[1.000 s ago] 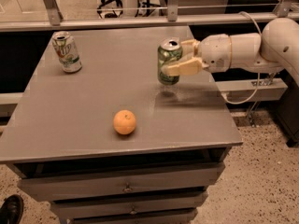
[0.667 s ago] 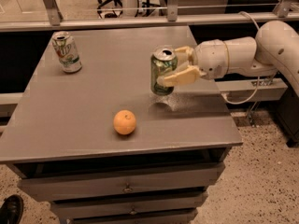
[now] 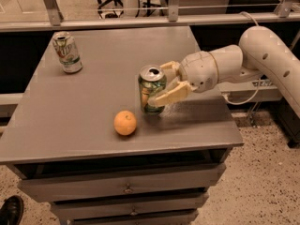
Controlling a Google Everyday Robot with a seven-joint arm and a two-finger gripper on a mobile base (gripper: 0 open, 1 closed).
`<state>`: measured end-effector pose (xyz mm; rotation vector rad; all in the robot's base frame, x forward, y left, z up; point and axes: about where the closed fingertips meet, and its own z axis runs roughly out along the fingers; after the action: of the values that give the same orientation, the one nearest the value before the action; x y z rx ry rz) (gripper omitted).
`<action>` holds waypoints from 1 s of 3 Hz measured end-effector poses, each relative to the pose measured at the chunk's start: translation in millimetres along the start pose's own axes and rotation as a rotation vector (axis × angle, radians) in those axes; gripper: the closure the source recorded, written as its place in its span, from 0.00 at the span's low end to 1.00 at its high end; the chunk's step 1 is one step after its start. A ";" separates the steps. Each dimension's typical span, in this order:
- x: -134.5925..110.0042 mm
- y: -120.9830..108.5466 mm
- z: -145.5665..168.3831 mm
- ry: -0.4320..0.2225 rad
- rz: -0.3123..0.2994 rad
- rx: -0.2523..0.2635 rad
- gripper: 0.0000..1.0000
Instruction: Move green can near orange
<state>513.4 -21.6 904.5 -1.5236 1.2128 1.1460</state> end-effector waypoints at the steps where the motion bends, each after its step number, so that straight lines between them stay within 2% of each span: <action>1: 13.1 6.2 8.0 0.035 0.017 -0.033 0.97; 3: 23.2 6.4 10.4 0.071 0.036 -0.049 0.36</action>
Offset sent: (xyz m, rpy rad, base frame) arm -0.0063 0.0030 -0.0286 -0.0817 0.0402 0.0344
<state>508.1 -17.3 879.2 -1.5970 1.2729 1.1610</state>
